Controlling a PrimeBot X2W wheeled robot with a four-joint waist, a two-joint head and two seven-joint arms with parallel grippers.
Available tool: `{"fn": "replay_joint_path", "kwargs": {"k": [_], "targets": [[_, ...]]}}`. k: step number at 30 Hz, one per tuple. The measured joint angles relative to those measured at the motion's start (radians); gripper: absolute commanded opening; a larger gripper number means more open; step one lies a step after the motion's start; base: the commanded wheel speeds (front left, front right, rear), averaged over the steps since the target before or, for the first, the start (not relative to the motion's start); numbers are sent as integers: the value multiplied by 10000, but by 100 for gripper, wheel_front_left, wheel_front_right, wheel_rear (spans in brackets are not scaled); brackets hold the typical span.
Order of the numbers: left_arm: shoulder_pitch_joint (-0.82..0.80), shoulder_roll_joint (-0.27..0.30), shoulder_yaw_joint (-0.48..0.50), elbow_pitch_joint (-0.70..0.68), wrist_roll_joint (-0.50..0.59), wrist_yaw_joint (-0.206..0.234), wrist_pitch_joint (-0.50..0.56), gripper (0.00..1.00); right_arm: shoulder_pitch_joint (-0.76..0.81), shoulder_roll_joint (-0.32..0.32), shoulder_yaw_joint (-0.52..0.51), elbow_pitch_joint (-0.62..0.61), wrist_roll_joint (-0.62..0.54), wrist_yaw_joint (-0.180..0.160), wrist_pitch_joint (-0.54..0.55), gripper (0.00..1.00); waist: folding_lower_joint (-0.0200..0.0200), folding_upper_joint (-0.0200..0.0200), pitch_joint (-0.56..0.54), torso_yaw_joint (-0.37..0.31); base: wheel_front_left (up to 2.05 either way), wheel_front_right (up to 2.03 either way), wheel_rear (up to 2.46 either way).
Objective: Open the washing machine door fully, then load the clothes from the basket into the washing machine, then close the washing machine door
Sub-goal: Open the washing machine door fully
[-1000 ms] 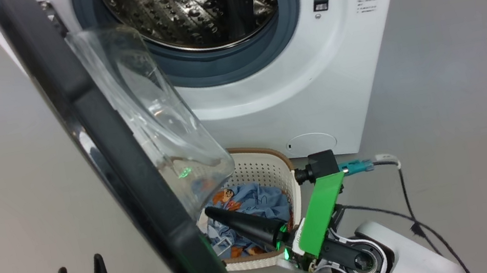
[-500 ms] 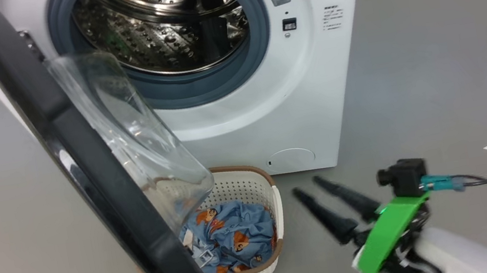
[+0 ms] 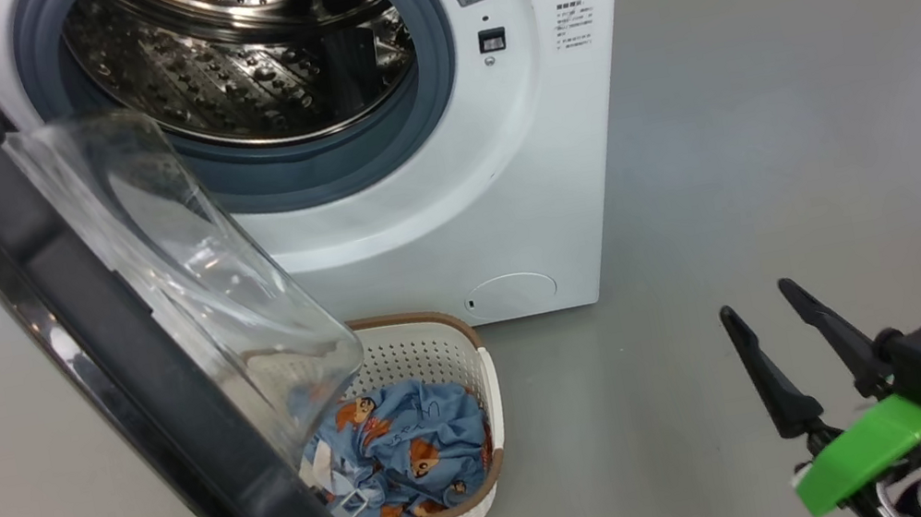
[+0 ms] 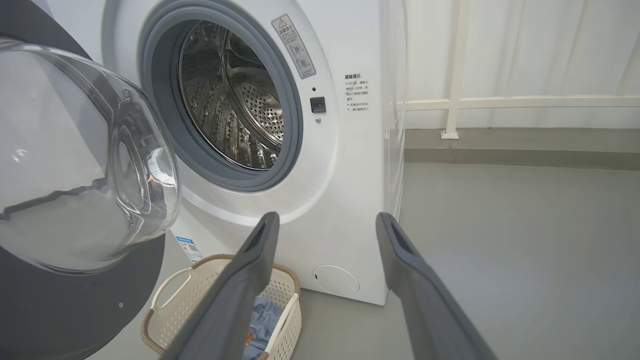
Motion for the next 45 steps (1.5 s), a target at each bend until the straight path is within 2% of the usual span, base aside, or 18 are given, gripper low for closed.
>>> {"fn": "replay_joint_path", "kwargs": {"k": [2, 8, 18, 24, 45], "targets": [[-3, 0, -4, -2, -12, 0, 0, 100, 470, 316, -754, -370, -750, 2, 0, 100, 0, 0, 31, 6, 0, 0, 0], [0, -2, -4, -2, -44, 0, 0, 100, 1251, 740, -1693, -832, -1871, 2, -2, 100, 0, 0, 19, 83, 0, 0, 0], [64, 0, 40, 52, -44, 0, 0, 100, 2119, 1200, -2953, -757, -2690, 2, 0, 100, 0, 0, -228, 160, 0, 0, 0], [479, 2, 67, 54, -69, 4, 0, 100, 2399, 1363, -3277, -606, -2851, 2, 0, 100, 0, 0, -459, 110, 0, 0, 0], [514, 2, 61, 4, -81, 13, 0, 100, 2422, 1379, -3359, -328, -2951, 2, 0, 100, 0, 0, -567, 127, 0, 0, 0]]}}
